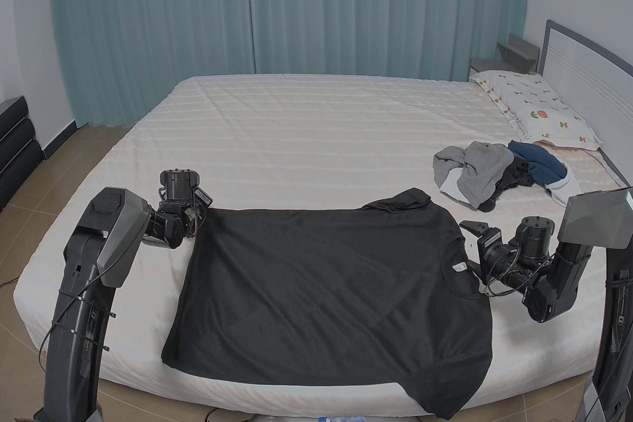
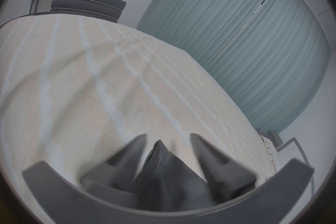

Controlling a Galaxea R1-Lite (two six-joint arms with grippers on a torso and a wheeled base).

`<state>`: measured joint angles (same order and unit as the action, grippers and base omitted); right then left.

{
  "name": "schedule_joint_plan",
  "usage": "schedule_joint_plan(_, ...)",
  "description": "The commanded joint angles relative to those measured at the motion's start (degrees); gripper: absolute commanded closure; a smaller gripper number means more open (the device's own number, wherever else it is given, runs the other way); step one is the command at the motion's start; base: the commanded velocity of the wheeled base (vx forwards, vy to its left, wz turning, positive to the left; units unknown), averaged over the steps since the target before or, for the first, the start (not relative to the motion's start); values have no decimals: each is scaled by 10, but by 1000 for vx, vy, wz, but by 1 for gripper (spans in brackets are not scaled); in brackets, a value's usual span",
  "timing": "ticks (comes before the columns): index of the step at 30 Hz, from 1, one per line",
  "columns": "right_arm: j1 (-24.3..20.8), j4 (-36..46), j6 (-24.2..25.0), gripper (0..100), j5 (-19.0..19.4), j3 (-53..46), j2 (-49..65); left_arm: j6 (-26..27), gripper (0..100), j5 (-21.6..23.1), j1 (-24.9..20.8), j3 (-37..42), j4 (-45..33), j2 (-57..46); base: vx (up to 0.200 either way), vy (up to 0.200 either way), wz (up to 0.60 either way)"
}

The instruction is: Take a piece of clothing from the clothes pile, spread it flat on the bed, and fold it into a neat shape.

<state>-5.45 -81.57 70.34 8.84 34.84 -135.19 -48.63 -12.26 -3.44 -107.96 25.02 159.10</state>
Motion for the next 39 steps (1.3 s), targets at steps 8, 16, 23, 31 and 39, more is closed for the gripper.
schedule_joint_plan(8,-8,48,-68,0,-1,-29,65,-81,0,48,2,201,6,-188,0,0,0)
schedule_joint_plan(16,-50,61,-114,0,-18,-113,112,-81,0,145,1,482,50,-363,0,0,0)
schedule_joint_plan(23,-71,47,-121,0,-30,-205,157,-81,0,203,-18,703,153,-457,0,0,0)
schedule_joint_plan(31,-65,4,-156,0,-30,-257,154,-89,0,250,-41,835,174,-489,-100,0,0)
schedule_joint_plan(39,-65,4,-157,0,-29,-272,150,-91,0,262,-37,875,211,-484,-200,0,0)
